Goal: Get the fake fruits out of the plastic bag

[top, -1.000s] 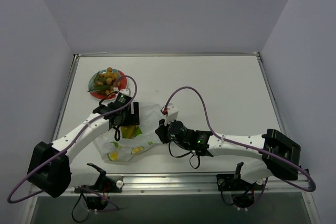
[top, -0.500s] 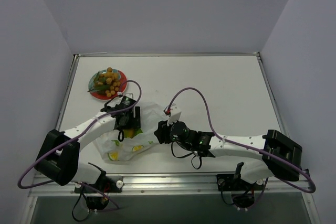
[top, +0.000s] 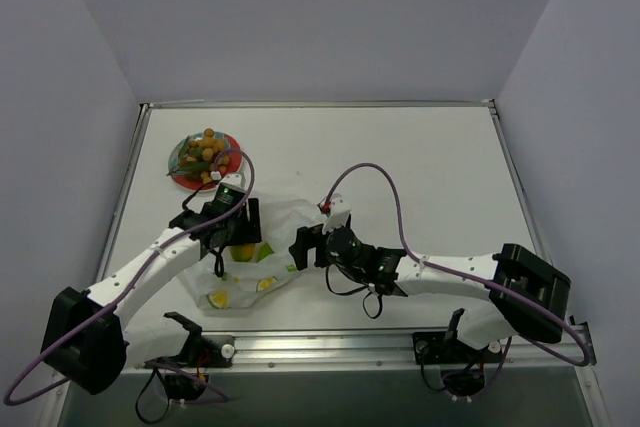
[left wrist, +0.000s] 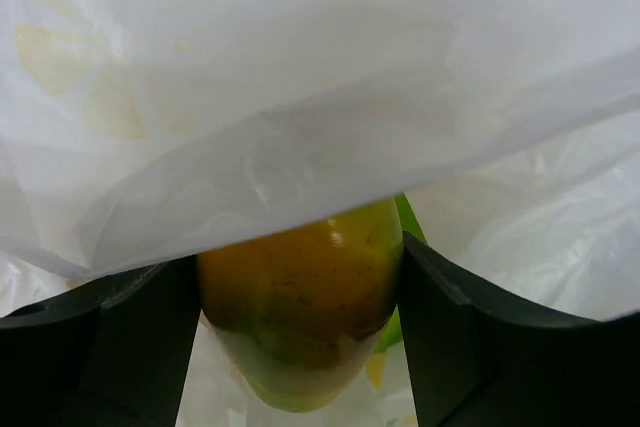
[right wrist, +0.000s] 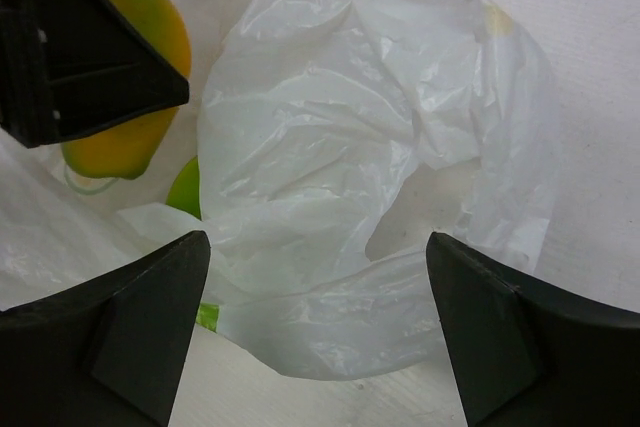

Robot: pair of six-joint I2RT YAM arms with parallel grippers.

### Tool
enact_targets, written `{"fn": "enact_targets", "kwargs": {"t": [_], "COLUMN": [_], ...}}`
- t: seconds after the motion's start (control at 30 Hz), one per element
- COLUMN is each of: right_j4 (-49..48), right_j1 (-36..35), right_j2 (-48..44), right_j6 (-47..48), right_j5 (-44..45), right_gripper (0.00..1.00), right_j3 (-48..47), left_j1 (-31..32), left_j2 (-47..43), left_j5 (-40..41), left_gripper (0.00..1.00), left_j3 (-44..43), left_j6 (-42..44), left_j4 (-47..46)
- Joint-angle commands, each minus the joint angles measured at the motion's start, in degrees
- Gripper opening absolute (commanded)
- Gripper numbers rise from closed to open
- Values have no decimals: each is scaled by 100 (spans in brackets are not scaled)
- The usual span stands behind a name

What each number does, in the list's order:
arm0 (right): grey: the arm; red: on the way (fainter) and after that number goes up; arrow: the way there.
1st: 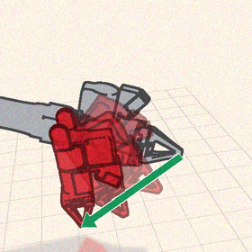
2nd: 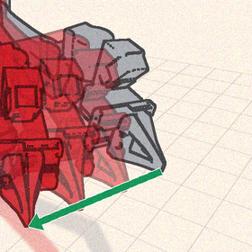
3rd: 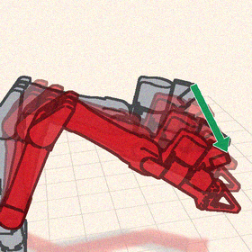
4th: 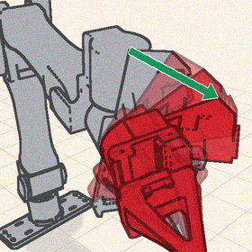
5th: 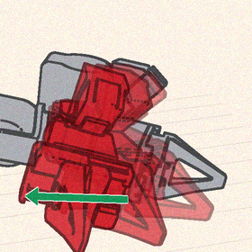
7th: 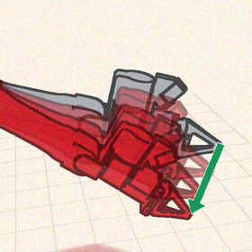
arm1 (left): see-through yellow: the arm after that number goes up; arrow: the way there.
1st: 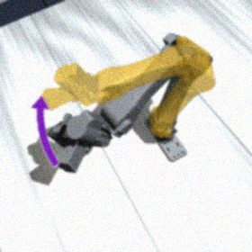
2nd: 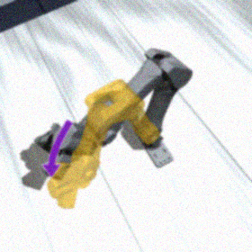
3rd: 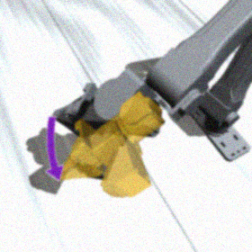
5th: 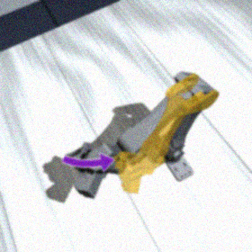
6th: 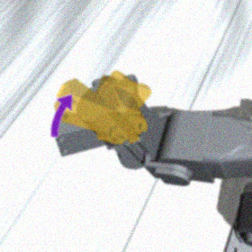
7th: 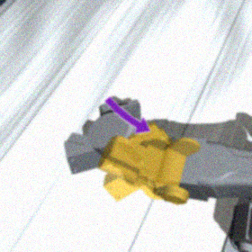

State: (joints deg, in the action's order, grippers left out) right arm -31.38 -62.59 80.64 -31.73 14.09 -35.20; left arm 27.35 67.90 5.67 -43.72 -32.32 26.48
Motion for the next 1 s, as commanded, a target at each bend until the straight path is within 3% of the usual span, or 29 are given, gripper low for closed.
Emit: {"fn": "enact_targets", "kwargs": {"t": [0.0,0.23,0.43,0.53,0.67,0.7,0.73,0.9,0.97], "right_j4": [-106,35,-79,-185,-273,-273,-281,-141,-106], "right_j1": [36,71,80,54,-113,-166,-279,-509,-553], "right_j2": [145,417,470,444,496,514,514,400,330], "right_j6": [-106,-290,-264,-220,-246,-273,-273,-326,-317], "right_j5": [305,639,490,306,209,226,235,349,393], "right_gripper": [86,100,99,91,70,56,50,50,51], "right_j3": [-110,-224,-198,-128,39,74,118,268,268], "left_j1": [16,-19,-300,-564,-977,-1186,-1310,-2355,-2611], "left_j2": [-364,-751,-1068,-1147,-1191,-1165,-1060,-498,-94], "left_j5": [-240,-1215,-2174,-2694,-1977,-1373,-1106,-288,-330], "left_gripper": [34,34,35,32,31,31,31,31,31], "left_j3": [-461,-1023,-1410,-1577,-1823,-1911,-1912,-1500,-1420], "left_j6": [-12,287,200,-45,-354,-424,-555,-1416,-1567], "left_j4": [454,1078,789,420,24,-46,-142,-1056,-1407]}}
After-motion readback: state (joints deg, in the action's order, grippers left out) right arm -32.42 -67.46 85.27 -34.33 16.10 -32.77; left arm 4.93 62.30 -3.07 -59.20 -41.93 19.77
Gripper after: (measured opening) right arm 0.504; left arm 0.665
